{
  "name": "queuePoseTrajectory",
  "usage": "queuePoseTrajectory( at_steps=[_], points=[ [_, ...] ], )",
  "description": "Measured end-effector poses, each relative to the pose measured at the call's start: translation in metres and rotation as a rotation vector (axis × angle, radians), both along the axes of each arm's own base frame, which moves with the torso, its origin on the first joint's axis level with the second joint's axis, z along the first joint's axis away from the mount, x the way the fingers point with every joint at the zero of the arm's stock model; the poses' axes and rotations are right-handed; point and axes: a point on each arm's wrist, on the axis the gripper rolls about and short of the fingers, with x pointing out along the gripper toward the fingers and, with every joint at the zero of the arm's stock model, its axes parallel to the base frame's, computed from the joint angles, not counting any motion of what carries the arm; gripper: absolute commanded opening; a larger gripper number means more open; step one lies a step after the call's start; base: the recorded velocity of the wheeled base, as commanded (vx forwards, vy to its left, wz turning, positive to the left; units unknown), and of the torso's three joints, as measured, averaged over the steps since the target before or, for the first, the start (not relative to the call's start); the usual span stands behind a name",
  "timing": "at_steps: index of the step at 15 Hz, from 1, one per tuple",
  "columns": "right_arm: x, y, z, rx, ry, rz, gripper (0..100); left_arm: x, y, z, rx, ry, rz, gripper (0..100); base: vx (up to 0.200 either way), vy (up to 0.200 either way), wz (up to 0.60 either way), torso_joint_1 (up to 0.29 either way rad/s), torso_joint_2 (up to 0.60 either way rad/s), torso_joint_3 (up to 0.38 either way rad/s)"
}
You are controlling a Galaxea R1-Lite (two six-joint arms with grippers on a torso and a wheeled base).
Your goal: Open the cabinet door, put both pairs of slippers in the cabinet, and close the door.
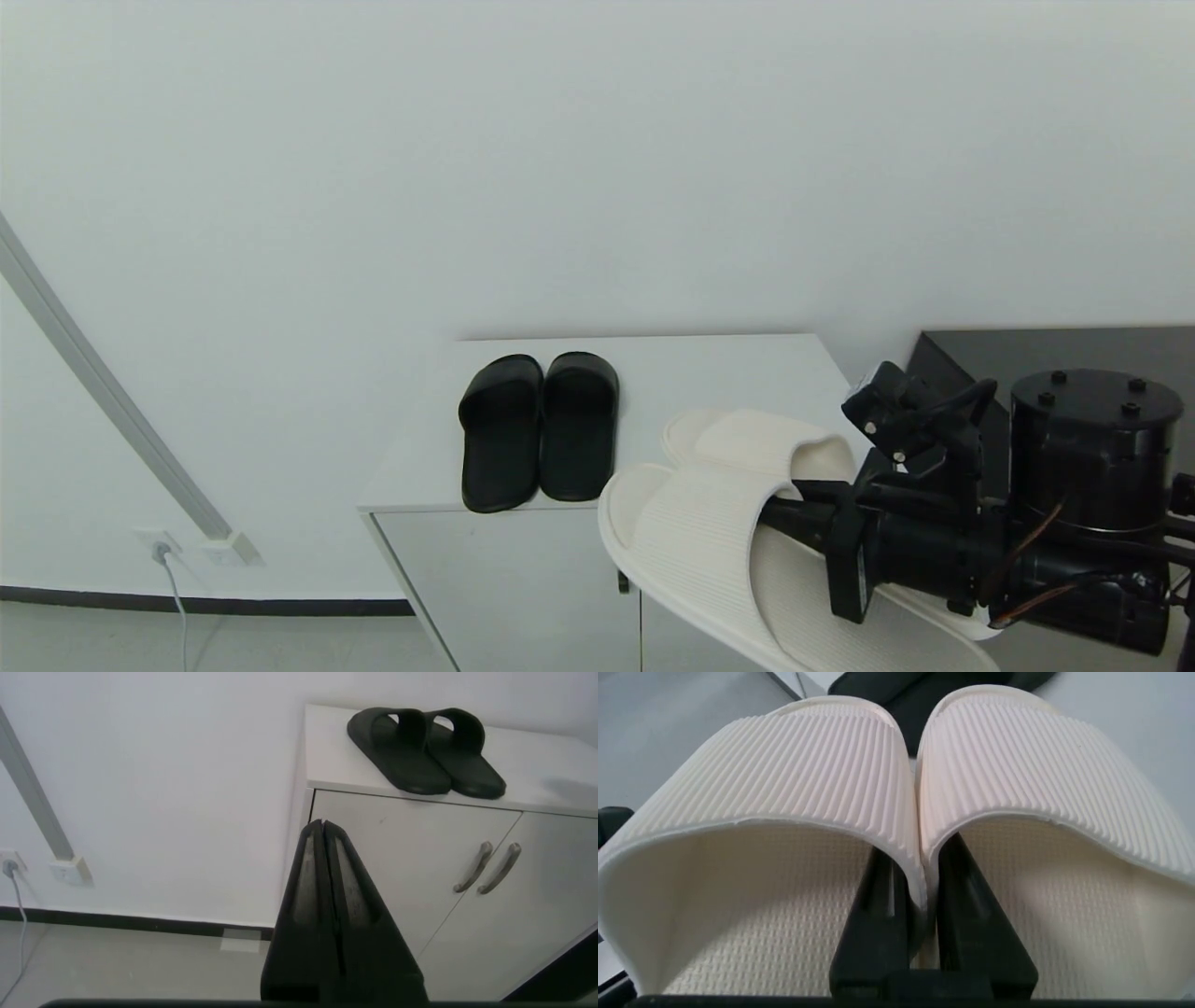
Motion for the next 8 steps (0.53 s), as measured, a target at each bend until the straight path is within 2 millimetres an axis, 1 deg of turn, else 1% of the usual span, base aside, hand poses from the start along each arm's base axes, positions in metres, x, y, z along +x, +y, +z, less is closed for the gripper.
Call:
queuePoseTrajectory(
  at_steps=[4, 8],
  points=[
    [-0.0003, 0.0005, -0.0019, -0.005, 0.004, 0.005, 0, 0.0000, 0.0000, 0.0000, 0.000, 0.000, 0.000, 0, -0.200, 0.000, 0.00, 0.002, 0.00, 0.004],
    [-0.0001, 0.0000, -0.0045, -0.012, 0.013, 0.005, 0, 0.0000, 0.0000, 0.0000, 0.000, 0.000, 0.000, 0, 0.000, 0.000, 0.00, 0.000, 0.00, 0.000]
  ],
)
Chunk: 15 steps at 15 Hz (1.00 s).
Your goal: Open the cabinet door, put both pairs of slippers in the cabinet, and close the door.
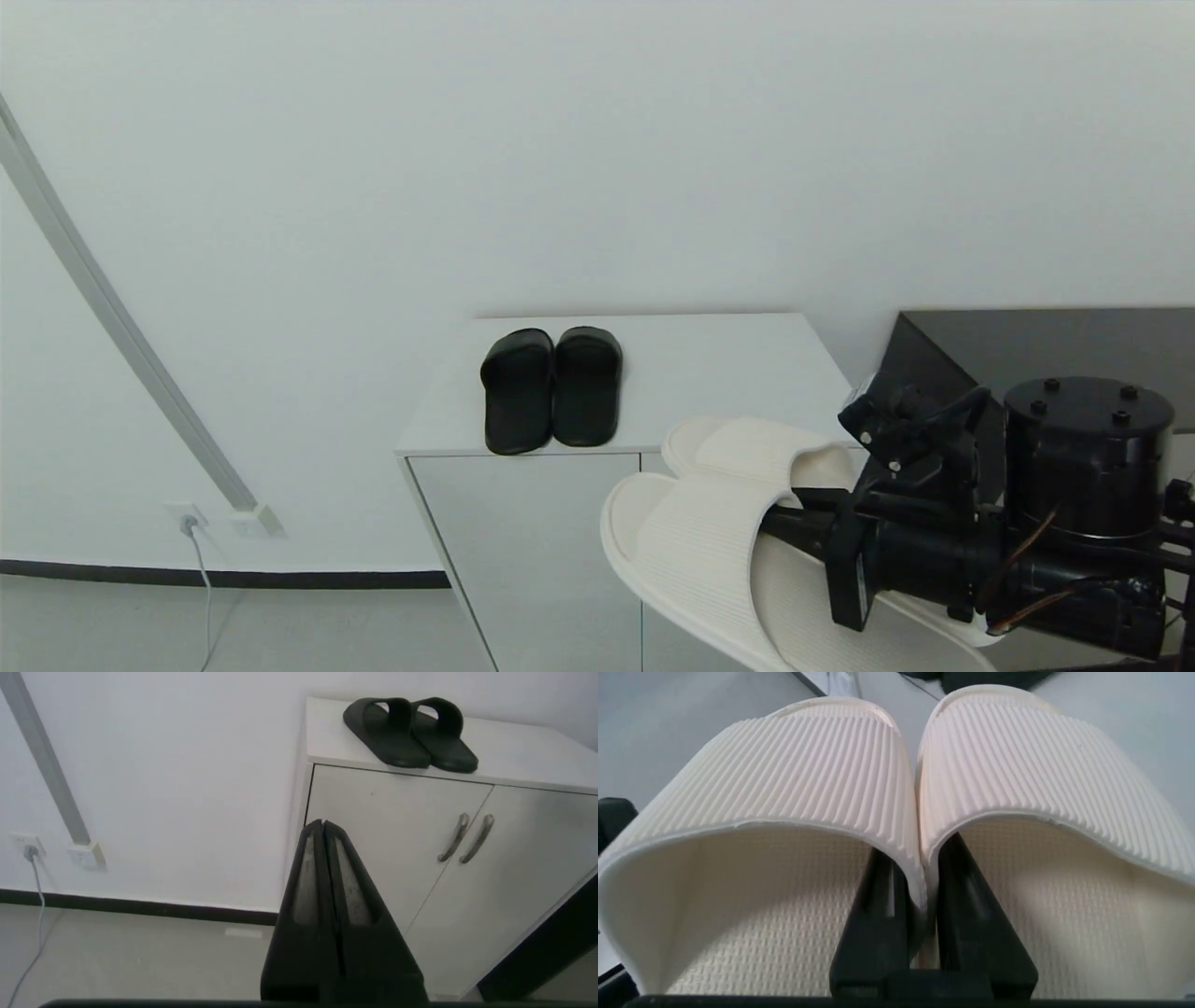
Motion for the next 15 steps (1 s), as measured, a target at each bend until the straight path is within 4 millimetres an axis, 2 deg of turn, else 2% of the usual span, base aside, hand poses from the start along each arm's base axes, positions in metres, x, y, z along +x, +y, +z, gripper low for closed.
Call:
queuePoseTrajectory(
  at_steps=[10, 15],
  points=[
    [-0.0008, -0.0003, -0.0027, -0.006, 0.007, 0.003, 0, 0.0000, 0.0000, 0.0000, 0.003, 0.001, 0.001, 0, 0.000, 0.000, 0.00, 0.000, 0.00, 0.000],
    [-0.0019, -0.0010, -0.0056, -0.013, 0.015, 0.004, 0, 0.0001, 0.0000, -0.0004, 0.004, 0.002, 0.000, 0, 0.000, 0.000, 0.00, -0.134, 0.32, 0.180]
  ],
)
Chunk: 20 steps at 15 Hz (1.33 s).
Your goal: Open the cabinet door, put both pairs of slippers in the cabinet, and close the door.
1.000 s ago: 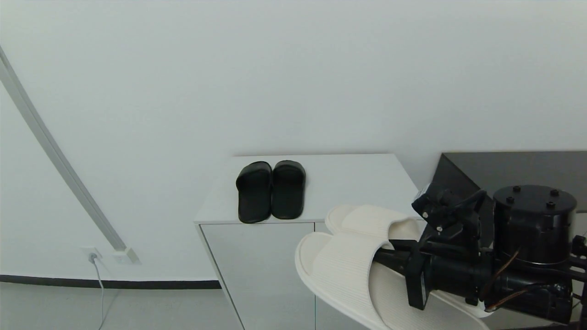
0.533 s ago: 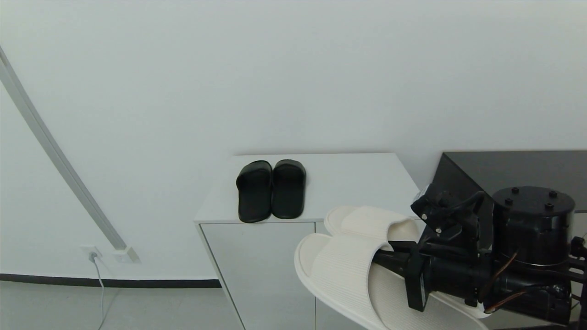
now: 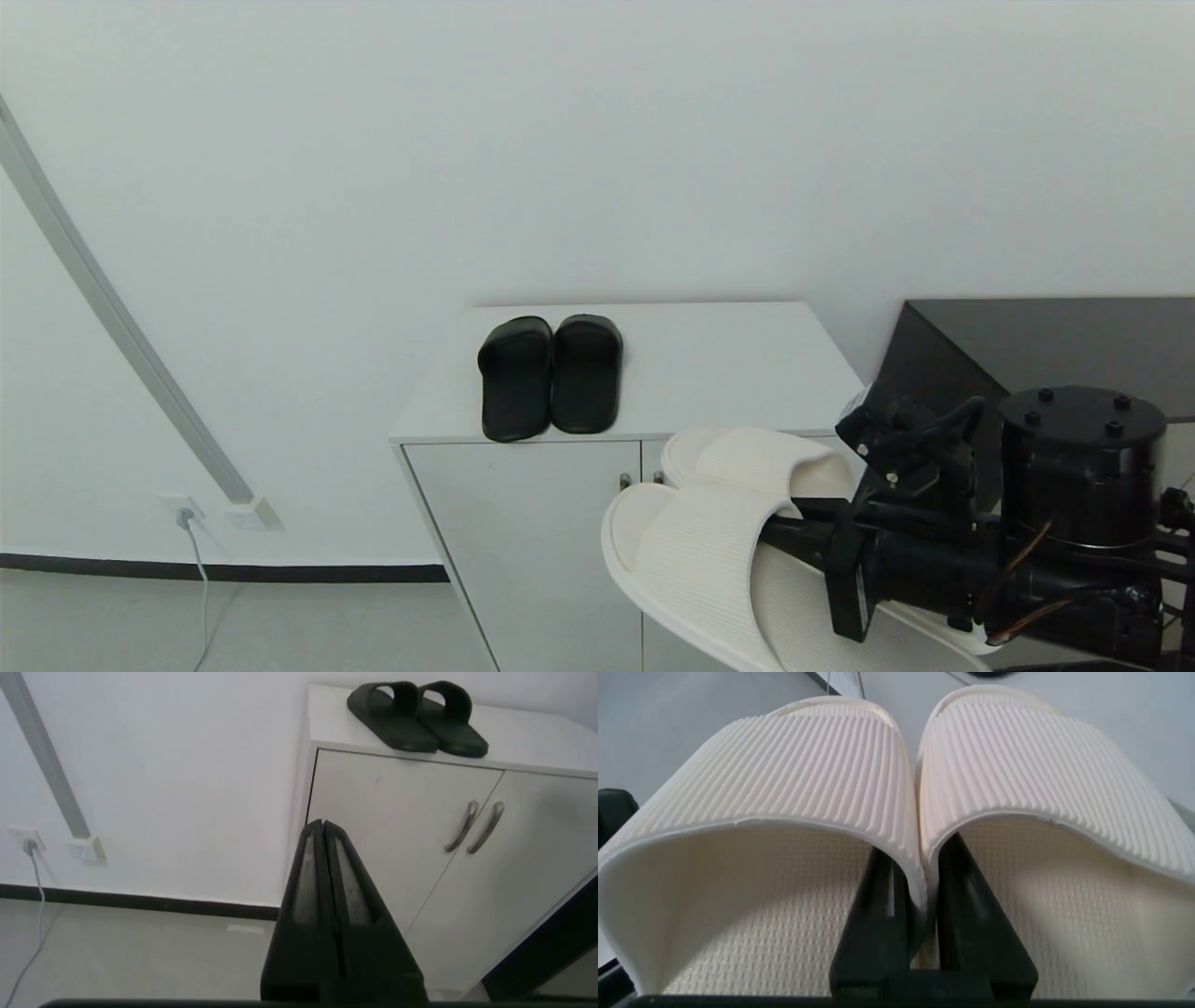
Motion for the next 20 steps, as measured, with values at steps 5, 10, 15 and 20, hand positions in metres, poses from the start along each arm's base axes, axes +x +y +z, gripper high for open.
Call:
queuePoseTrajectory(
  at_steps=[5, 10, 15, 20],
  points=[
    [-0.0020, -0.0015, -0.0031, -0.006, 0.005, 0.001, 0, -0.0001, -0.0001, 0.0004, 0.000, -0.001, -0.006, 100, 0.000, 0.000, 0.00, -0.203, 0.47, 0.267],
    [-0.0039, -0.0027, -0.0059, -0.001, -0.004, 0.000, 0, -0.0001, -0.0001, 0.0004, 0.001, -0.001, -0.006, 100, 0.000, 0.000, 0.00, -0.229, 0.55, 0.320],
    [-0.0061, -0.0025, -0.0081, -0.017, -0.013, 0.010, 0, -0.0001, -0.0002, 0.0005, 0.001, -0.002, -0.008, 100, 0.000, 0.000, 0.00, -0.201, 0.52, 0.321],
    [-0.0087, -0.0040, -0.0107, -0.007, -0.039, 0.014, 0, -0.0001, -0.0003, 0.0004, 0.002, -0.001, -0.015, 100, 0.000, 0.000, 0.00, -0.164, 0.49, 0.325]
  ],
)
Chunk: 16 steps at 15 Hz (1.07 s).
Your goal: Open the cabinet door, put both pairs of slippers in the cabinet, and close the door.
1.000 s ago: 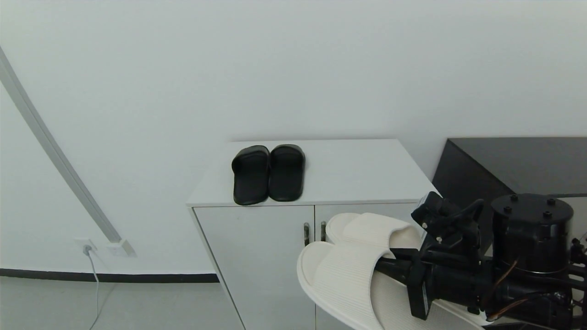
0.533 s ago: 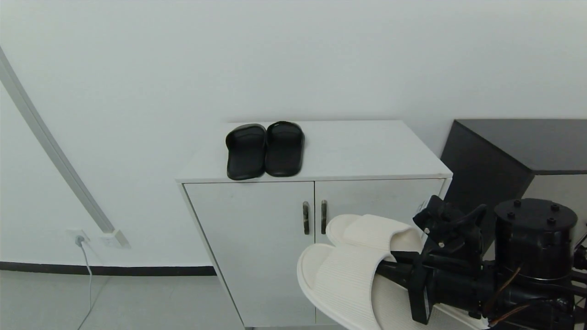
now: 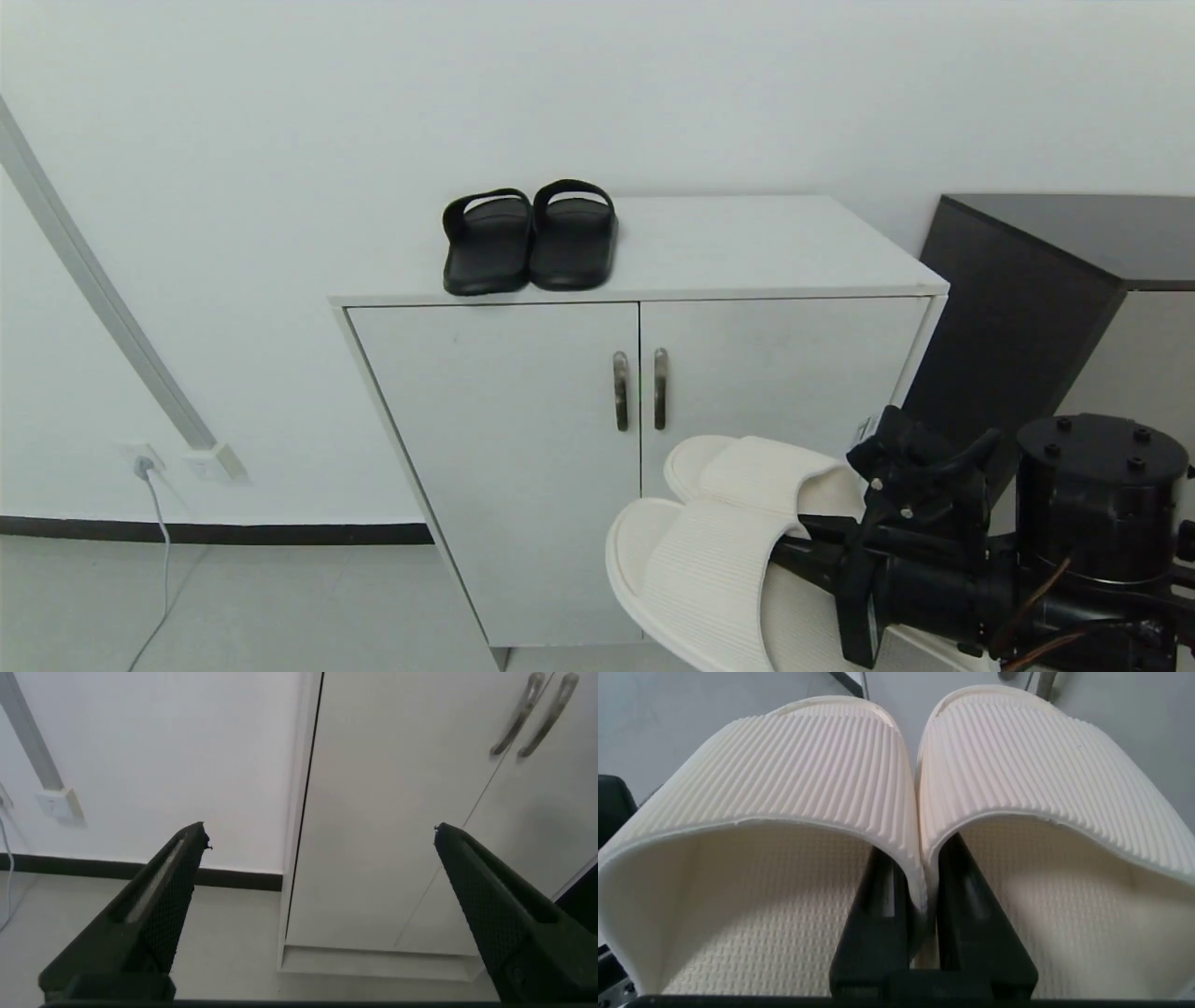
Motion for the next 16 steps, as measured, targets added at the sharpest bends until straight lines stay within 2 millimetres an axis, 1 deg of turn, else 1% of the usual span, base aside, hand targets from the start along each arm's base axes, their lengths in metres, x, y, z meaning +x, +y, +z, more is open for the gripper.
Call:
queuePoseTrajectory(
  at_steps=[6, 12, 14, 16],
  points=[
    [-0.0042, 0.0003, -0.0058, -0.013, 0.017, 0.016, 0, 0.0000, -0.0002, 0.0000, -0.001, 0.000, -0.007, 100, 0.000, 0.000, 0.00, -0.126, 0.46, 0.339],
    [-0.0060, 0.0006, -0.0078, -0.017, 0.025, 0.022, 0, 0.0000, -0.0006, -0.0001, -0.001, 0.001, -0.025, 100, 0.000, 0.000, 0.00, -0.047, 0.44, 0.387],
    [-0.0061, 0.0007, -0.0079, -0.015, 0.027, 0.021, 0, 0.0002, -0.0006, -0.0001, -0.002, 0.006, -0.028, 100, 0.000, 0.000, 0.00, -0.002, 0.20, 0.215],
    [-0.0060, 0.0006, -0.0080, -0.015, 0.028, 0.021, 0, 0.0008, -0.0005, 0.0004, -0.002, 0.013, -0.031, 100, 0.000, 0.000, 0.00, -0.002, 0.07, 0.063]
  ],
)
